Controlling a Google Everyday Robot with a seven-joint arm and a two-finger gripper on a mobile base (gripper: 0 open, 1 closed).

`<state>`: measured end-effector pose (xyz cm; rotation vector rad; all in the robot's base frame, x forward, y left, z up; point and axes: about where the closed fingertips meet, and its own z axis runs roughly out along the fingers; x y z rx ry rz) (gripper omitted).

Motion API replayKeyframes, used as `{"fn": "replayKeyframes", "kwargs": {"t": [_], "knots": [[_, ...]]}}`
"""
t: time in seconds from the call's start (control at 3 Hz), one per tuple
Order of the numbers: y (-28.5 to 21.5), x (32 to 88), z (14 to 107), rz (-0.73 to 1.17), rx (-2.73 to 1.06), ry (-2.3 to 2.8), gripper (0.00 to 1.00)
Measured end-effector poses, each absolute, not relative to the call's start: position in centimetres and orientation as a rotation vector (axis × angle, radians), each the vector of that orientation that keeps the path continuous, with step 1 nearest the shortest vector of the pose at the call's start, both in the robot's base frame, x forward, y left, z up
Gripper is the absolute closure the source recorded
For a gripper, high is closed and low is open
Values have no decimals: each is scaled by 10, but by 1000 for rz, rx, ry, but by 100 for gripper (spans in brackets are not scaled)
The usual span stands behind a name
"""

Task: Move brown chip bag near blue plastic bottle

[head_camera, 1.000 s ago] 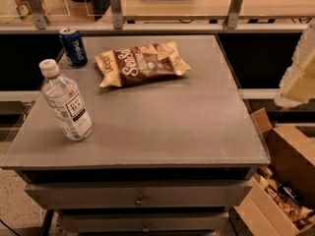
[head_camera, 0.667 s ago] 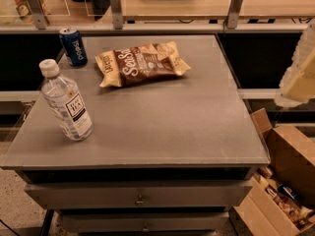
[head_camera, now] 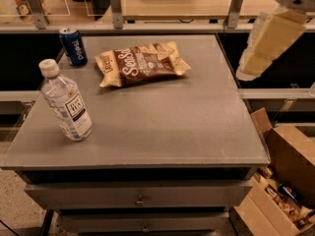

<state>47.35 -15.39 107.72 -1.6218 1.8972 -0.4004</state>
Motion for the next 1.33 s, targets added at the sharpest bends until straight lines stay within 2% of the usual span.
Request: {"fn": "replayKeyframes", "kwargs": {"t": [1.0, 1.33], "knots": [[-170, 605, 1002, -456, -1523, 1910, 0], [-170, 605, 1002, -456, -1523, 1910, 0]]}}
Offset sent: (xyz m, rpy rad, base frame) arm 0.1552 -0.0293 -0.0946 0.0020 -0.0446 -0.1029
